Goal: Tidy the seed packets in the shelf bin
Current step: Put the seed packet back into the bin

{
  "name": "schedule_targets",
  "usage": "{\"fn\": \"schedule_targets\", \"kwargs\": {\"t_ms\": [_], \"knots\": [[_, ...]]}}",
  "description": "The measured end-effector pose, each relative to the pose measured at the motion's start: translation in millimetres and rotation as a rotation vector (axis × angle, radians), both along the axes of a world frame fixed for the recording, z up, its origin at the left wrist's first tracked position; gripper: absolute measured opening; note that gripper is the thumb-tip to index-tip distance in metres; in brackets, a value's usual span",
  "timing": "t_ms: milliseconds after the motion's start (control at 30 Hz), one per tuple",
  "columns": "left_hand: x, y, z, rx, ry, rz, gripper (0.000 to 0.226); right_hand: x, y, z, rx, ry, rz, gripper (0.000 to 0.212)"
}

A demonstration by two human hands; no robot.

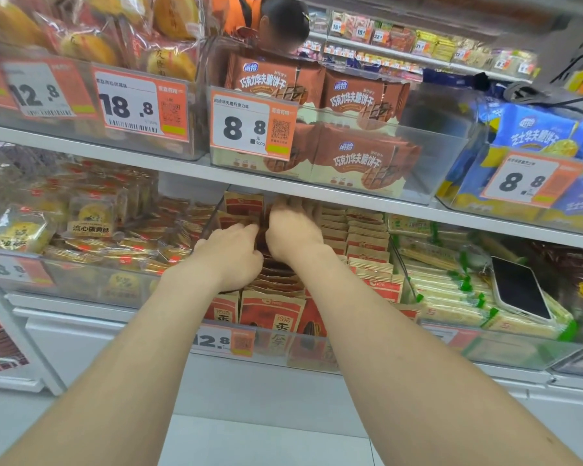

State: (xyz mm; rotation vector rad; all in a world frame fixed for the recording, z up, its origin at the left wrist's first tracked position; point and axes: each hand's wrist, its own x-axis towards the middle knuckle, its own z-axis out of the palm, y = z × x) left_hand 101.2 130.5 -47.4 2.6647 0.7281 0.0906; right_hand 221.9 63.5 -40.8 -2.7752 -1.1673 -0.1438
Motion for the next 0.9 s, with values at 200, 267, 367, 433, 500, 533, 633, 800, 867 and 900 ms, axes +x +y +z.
{"fn": "schedule_targets", "kwargs": {"t_ms": [200,267,367,433,500,533,633,800,867,900], "knots": [[-1.8,-1.6,-0.1,-0.006,-0.015,-0.014,0.061,0.8,-11.1,12.3,-0.029,-0.073,-0.011,0.048],[-2.7,-0.6,-0.4,-0.017,-0.054,0.002,0.059,-0.2,-11.6,14.5,-0.040,-0.052,-0.016,0.050],[-3.0,-0.7,-2.1,0.006,-0.080,0.023,0.055,-8.0,-13.2,14.6,-0.038,-0.146,0.025,0.042],[-1.5,-2.2,-0.8,0.024,-0.039,0.013,0.056,-14.1,-17.9,15.3,-0.031,-0.233,0.083,0.035],[-0.8,-4.9,2.7,0.026,-0.002,0.005,0.055,-19.1,-23.8,19.1,-0.028,-0.258,0.124,0.034],[-0.4,-5.0,3.5,0.021,0.011,0.002,0.053,-22.2,-27.2,21.3,-0.032,-0.263,0.142,0.034],[-1.1,-5.3,5.7,0.003,0.038,0.005,0.047,-35.8,-39.3,26.2,-0.048,-0.309,0.192,0.034],[-4.3,-9.3,9.8,-0.044,-0.096,0.055,0.020,-57.4,-68.8,36.8,-0.026,-0.386,0.247,0.029],[-7.3,-15.2,14.5,-0.051,-0.113,0.073,0.017,-58.6,-82.8,40.4,0.048,-0.426,0.245,0.022],[-9.2,-19.2,17.2,-0.048,-0.115,0.088,0.019,-58.3,-89.4,42.0,0.099,-0.456,0.235,0.017]]}}
